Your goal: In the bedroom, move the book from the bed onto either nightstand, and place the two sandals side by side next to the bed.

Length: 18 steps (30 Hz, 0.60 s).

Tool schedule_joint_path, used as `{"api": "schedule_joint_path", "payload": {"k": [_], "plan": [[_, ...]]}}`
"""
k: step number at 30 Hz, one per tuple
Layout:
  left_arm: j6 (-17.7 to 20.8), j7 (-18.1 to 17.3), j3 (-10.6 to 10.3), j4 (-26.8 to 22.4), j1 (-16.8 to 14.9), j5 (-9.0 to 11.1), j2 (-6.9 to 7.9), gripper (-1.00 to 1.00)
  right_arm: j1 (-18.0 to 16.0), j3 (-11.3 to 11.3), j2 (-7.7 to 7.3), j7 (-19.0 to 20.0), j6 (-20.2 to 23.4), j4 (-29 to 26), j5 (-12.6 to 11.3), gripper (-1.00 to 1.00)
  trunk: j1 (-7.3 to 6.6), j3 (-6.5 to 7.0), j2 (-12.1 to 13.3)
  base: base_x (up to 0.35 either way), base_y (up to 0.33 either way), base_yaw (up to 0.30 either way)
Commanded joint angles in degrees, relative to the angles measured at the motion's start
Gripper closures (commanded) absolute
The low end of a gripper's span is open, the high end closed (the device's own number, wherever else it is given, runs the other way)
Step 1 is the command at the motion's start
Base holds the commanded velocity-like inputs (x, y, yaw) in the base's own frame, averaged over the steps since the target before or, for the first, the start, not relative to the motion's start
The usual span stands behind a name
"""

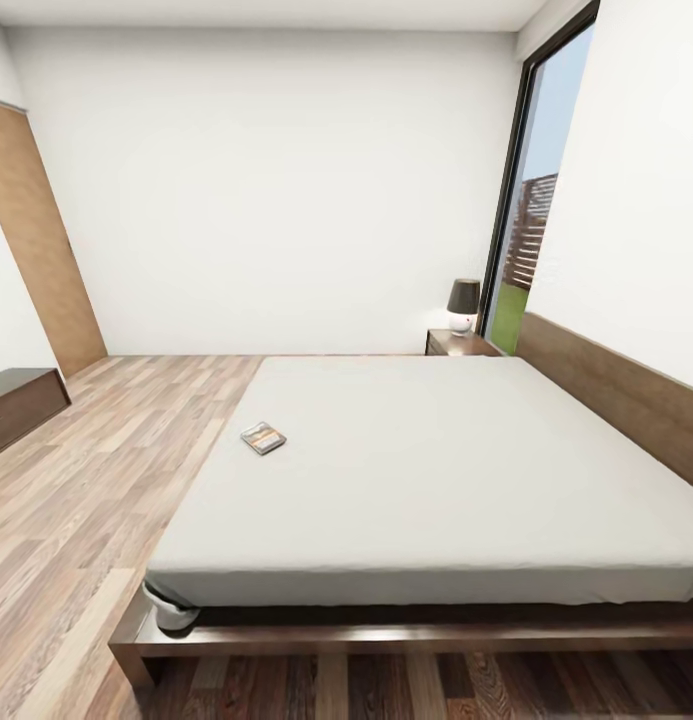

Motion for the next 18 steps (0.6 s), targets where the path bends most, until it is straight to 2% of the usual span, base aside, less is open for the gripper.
{"api": "schedule_joint_path", "payload": {"k": [1, 7, 10, 14, 15, 18], "plan": [[-0.16, 0.26, -0.49, -0.01, -0.03, 0.45, 0.03, 1.00, -0.03, 0.46, -0.04, 0.56, -0.30, -0.27, -0.64, 1.00, 0.22, -0.24, -0.45, 0.000, 0.000, 0.000], [-0.16, 0.26, -0.49, -0.01, -0.03, 0.45, 0.03, 1.00, -0.02, 0.73, -0.14, 10.25, -0.15, -5.13, -0.43, 1.00, 1.54, -1.32, -2.85, 0.000, 0.000, 0.000], [-0.16, 0.26, -0.49, -0.01, -0.03, 0.45, 0.03, 1.00, -0.01, 0.69, -0.23, 12.15, -0.13, -5.72, -0.64, 1.00, 2.20, -1.86, -4.06, 0.000, 0.000, 0.000], [-0.16, 0.26, -0.49, -0.01, -0.03, 0.45, 0.03, 1.00, 0.03, 0.62, -0.27, 16.64, -0.03, -6.00, -0.66, 1.00, 3.08, -2.58, -5.66, 0.000, 0.000, 0.000], [-0.16, 0.26, -0.49, -0.01, -0.03, 0.45, 0.03, 1.00, 0.06, 0.57, -0.34, 18.31, 0.00, -6.05, -0.67, 1.00, 3.30, -2.76, -6.06, 0.000, 0.000, 0.000], [-0.16, 0.26, -0.49, -0.03, -0.03, 0.45, 0.03, 1.00, 0.09, 0.52, -0.90, 20.18, 0.04, -6.13, -0.70, 1.00, 3.96, -3.30, -7.26, 0.000, 0.000, 0.000]]}}
